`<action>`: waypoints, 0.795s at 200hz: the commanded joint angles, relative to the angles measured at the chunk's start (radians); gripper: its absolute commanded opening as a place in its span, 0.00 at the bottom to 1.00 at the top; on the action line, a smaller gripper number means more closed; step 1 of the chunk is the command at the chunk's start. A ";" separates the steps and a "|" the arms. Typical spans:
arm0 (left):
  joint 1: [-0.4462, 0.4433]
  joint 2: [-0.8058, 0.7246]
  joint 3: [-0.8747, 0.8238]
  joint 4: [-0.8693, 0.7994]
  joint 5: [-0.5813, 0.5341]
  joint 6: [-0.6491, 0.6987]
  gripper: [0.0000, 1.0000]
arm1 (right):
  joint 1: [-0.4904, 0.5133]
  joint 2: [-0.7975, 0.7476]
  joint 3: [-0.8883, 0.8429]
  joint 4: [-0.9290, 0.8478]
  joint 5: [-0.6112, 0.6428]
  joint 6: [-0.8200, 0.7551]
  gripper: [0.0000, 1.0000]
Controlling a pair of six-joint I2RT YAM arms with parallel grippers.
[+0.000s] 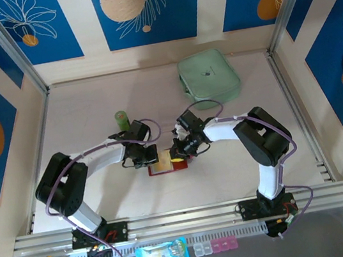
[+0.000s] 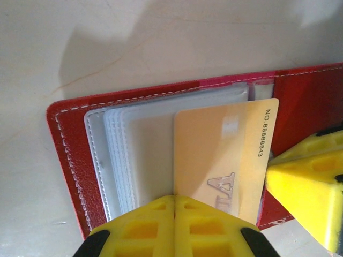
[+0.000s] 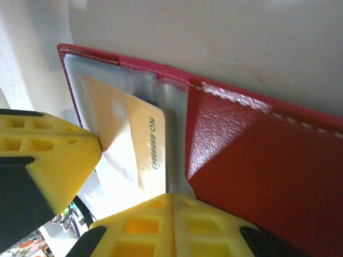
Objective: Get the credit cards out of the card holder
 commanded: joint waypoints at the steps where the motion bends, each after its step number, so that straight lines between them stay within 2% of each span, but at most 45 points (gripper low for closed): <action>1: -0.005 0.017 -0.001 -0.016 0.000 0.018 0.00 | -0.012 -0.058 -0.032 0.010 -0.005 -0.001 0.07; 15: -0.004 0.013 -0.010 -0.010 0.001 0.014 0.00 | -0.023 -0.070 -0.046 0.025 -0.015 0.000 0.08; 63: -0.004 0.023 -0.014 -0.005 0.000 0.011 0.00 | -0.032 -0.012 -0.027 0.086 -0.118 0.031 0.23; 159: -0.004 0.029 -0.021 0.004 0.011 0.011 0.00 | -0.008 0.054 -0.020 0.155 -0.168 0.076 0.21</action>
